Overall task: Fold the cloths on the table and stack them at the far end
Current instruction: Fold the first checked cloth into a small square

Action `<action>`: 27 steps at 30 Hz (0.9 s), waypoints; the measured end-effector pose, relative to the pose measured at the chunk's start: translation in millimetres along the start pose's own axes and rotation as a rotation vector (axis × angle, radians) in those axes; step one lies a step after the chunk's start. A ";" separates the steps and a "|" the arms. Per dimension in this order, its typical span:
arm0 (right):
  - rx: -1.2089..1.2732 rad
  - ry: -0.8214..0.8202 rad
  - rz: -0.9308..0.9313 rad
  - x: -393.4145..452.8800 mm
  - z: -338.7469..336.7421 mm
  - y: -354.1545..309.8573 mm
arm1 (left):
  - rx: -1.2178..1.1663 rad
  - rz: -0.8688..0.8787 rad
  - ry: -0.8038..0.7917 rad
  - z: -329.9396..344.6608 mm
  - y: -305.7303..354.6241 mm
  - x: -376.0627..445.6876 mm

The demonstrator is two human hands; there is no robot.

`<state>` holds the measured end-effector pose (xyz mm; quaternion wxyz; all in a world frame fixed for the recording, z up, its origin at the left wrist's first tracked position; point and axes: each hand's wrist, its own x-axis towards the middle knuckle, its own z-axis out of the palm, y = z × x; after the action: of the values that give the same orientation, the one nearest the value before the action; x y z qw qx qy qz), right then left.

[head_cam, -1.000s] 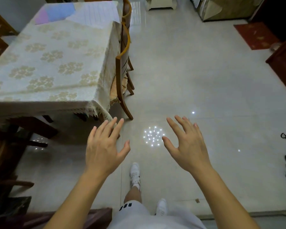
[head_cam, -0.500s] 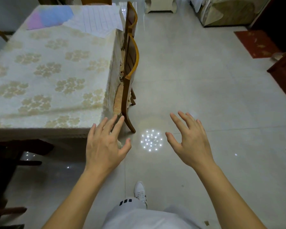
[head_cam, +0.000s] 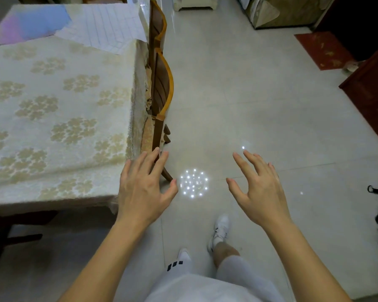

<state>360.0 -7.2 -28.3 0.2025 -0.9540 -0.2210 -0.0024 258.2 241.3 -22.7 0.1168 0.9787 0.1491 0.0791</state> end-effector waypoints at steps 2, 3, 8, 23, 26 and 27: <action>0.004 0.008 0.006 12.7 0.9 7.6 | 0.008 0.009 -0.010 4.4 6.2 14.4; 0.004 0.013 0.005 19.4 1.7 11.9 | 0.012 0.014 -0.019 7.0 9.2 21.7; 0.025 0.015 0.006 60.5 1.5 37.6 | 0.045 0.036 -0.034 21.3 31.0 65.1; 0.090 0.043 -0.038 243.9 -50.4 171.5 | 0.114 -0.014 -0.044 62.2 141.5 227.9; 0.092 0.044 -0.045 268.3 -56.2 189.4 | 0.123 -0.039 -0.039 67.8 152.8 249.6; 0.095 0.044 -0.050 274.8 -56.4 192.7 | 0.123 -0.046 -0.039 68.9 155.6 256.0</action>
<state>694.2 -71.5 -24.8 0.2521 -0.9372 -0.2403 -0.0180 555.2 162.2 -18.8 0.0611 0.9817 0.1739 0.0480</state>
